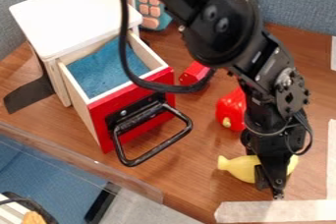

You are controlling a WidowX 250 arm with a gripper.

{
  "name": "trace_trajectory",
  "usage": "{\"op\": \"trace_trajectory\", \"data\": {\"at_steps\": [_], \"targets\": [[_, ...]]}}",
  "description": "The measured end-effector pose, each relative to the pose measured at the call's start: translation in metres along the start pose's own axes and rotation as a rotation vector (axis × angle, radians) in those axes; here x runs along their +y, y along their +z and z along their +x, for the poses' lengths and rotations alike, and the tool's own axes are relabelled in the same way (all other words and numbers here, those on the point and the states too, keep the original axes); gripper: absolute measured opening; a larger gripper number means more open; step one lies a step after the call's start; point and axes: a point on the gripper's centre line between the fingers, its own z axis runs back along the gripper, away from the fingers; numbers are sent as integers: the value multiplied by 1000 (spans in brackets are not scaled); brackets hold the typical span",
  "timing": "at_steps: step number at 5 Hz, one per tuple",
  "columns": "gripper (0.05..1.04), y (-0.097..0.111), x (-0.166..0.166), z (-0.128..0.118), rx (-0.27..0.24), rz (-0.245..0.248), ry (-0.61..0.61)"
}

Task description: Take the yellow object and put it inside the drawer

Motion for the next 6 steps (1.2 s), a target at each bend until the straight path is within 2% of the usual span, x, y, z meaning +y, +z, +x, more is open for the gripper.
{"op": "trace_trajectory", "data": {"at_steps": [2,3,4,5,6], "targets": [[532,30,-13,3,-59,-6,10],[532,51,-15,2,-101,18,67],[532,82,-14,-1,-164,55,158],[532,109,0,-14,-219,82,282],[532,128,15,-27,-257,111,385]]}}
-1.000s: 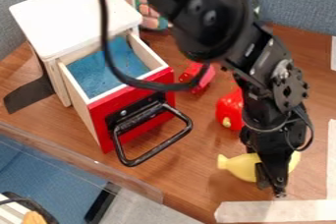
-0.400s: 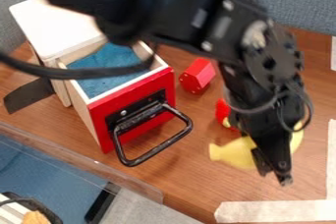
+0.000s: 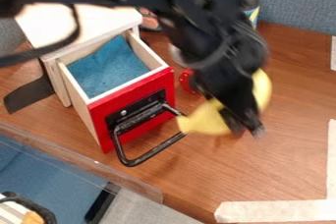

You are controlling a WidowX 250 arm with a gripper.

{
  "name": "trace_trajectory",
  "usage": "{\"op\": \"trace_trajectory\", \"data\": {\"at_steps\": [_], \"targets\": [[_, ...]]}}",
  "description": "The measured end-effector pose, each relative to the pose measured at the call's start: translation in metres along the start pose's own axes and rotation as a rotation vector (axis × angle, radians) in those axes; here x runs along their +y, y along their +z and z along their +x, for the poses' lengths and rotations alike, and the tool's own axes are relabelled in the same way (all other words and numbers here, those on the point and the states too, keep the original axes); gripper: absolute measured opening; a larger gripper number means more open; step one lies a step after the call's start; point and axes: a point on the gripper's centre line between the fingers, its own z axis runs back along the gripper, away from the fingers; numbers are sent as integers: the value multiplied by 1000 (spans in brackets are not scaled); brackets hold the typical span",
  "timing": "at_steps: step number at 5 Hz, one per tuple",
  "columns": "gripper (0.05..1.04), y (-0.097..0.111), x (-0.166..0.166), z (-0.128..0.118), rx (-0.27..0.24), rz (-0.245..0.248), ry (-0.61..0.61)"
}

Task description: Take the yellow object and put it inside the drawer

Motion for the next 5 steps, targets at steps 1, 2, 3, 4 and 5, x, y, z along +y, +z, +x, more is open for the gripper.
{"op": "trace_trajectory", "data": {"at_steps": [1,2,3,4,5], "targets": [[532,13,28,-8,-10,50,122],[532,18,49,-16,-16,77,232],[532,23,67,-22,-22,95,311],[532,25,89,-27,-17,133,383],[532,26,105,-36,-19,165,457]]}}
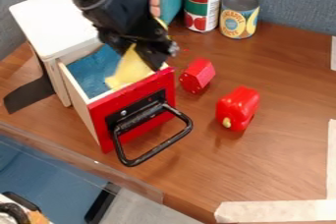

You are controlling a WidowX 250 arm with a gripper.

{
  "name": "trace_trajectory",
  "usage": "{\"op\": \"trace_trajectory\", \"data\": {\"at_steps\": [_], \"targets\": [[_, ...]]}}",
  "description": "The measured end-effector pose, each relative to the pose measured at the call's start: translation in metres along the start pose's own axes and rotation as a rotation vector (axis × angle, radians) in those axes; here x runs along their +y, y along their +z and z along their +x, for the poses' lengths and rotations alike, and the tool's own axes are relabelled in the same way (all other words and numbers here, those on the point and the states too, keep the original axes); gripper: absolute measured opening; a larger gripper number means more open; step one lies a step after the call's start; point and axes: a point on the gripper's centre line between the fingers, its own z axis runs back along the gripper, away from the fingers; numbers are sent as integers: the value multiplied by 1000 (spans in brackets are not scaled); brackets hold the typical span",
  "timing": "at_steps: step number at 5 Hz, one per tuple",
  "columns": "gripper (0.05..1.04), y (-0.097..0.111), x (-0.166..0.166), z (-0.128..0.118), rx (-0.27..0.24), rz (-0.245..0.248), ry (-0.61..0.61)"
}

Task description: Take the yellow object and put it inside the drawer

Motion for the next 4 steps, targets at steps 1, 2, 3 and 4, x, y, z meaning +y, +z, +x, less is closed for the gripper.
{"op": "trace_trajectory", "data": {"at_steps": [1,2,3,4], "targets": [[532,-4,16,-3,15,39,56],[532,-7,32,-3,22,78,101],[532,-14,45,-7,39,106,148],[532,-20,53,-4,40,129,163]]}}
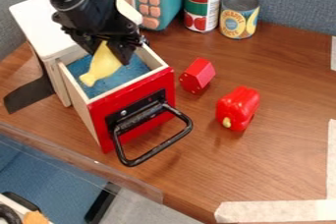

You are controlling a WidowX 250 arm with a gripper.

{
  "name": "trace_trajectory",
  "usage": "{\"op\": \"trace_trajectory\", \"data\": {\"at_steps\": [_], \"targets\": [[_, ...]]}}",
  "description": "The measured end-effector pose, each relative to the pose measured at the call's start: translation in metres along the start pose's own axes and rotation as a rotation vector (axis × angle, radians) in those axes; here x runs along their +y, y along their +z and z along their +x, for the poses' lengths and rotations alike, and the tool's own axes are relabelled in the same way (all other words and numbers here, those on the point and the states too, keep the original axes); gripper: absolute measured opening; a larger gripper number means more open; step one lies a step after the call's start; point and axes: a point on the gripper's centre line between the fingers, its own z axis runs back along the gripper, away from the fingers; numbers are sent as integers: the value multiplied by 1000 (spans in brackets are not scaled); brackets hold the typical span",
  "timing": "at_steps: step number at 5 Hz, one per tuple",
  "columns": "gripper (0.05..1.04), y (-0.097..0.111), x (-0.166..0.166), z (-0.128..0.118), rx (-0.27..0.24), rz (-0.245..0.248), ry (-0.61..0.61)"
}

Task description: Take the yellow object and put it inside the drawer

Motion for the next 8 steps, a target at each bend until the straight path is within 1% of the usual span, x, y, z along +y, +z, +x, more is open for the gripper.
{"op": "trace_trajectory", "data": {"at_steps": [1,2,3,4,5,6,7,8], "targets": [[532,-10,9,1,-10,54,31],[532,-19,12,-4,-45,109,94],[584,-23,14,-7,-78,156,203],[884,-26,17,-11,-66,171,272],[1011,-27,16,-13,-57,171,288],[1007,-21,9,-13,-49,147,247],[1001,-11,-1,-9,-36,92,149],[1001,4,-19,-3,13,26,16]]}}
